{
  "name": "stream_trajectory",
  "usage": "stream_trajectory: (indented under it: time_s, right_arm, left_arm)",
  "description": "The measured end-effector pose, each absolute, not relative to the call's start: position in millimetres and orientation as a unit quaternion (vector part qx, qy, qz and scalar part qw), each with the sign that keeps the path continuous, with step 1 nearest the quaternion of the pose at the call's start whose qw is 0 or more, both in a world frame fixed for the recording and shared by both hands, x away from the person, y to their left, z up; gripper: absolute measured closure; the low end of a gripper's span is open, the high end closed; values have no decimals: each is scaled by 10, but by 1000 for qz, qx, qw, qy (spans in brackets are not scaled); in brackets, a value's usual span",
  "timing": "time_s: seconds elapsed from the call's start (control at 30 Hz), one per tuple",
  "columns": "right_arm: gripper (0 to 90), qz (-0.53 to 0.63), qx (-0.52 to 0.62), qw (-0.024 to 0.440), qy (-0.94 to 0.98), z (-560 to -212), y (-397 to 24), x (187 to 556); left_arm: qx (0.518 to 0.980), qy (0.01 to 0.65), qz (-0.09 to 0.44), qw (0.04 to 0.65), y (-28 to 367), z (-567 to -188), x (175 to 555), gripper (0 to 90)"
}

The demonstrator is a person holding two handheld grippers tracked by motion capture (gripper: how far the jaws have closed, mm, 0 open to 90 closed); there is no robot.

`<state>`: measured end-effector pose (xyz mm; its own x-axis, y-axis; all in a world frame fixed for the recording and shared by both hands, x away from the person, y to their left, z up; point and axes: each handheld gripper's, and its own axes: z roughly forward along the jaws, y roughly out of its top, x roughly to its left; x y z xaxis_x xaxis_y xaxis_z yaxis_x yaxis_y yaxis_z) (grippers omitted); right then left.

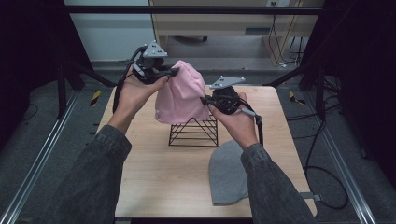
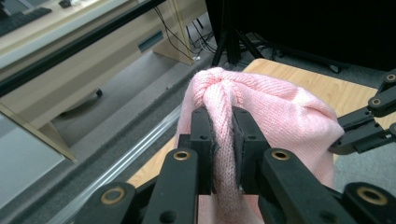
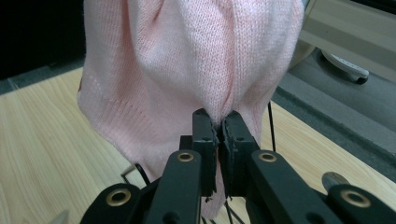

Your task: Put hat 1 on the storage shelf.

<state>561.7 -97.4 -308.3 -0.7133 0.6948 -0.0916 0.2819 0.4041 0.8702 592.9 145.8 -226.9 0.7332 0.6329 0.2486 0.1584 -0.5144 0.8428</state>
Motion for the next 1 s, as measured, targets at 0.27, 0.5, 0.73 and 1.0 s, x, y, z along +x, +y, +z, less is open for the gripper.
stream_trajectory:
  time_s: [0.27,0.5,0.73,1.0]
  right_arm:
    - [859,447,311,223,809,-3222,-1081,5588]
    - [860,441,315,221,811,-3313,-1173,5569]
    - [860,435,321,216,813,-3434,-1244,5529]
    - [861,428,329,211,815,-3562,-1309,5497]
  left_arm:
    - [831,233,266,429,1370,-2360,5906,800]
    - [835,231,256,429,1308,-2443,5895,798]
    - [841,222,247,428,1266,-2548,5830,799]
    - [848,219,238,420,1232,-2682,5781,798]
